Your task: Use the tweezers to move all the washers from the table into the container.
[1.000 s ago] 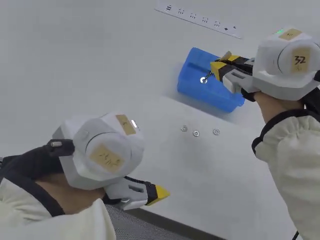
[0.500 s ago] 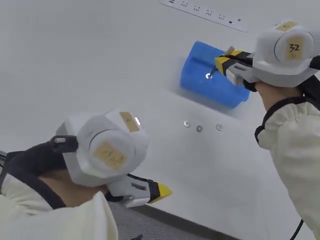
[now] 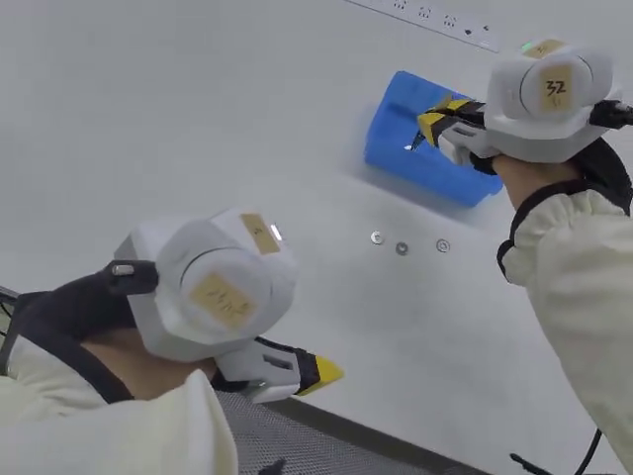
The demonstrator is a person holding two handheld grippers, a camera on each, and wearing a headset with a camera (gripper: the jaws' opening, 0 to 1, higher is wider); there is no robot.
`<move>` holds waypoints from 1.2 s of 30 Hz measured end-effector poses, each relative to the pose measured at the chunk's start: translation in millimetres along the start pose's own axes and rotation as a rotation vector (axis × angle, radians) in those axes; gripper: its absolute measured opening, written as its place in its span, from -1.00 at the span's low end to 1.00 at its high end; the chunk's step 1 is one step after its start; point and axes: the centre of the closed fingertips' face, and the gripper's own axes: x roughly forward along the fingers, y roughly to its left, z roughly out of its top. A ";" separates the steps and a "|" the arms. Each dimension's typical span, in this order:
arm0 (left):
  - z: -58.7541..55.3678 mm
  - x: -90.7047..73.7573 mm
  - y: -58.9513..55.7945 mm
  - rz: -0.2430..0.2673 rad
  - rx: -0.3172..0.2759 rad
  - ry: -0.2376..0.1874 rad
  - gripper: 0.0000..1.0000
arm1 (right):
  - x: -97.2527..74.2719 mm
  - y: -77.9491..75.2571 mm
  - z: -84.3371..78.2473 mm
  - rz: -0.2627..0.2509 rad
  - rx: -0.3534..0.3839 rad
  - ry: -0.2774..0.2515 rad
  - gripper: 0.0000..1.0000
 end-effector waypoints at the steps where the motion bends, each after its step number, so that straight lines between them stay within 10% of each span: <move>1: -0.2 0.4 0.1 0.000 0.000 0.000 0.95 | 0.8 -0.4 -0.8 0.001 0.002 0.002 -0.98; 36: -1.4 1.0 3.1 0.005 0.006 0.009 0.94 | 7.8 -0.3 -11.8 0.010 0.035 0.028 -0.96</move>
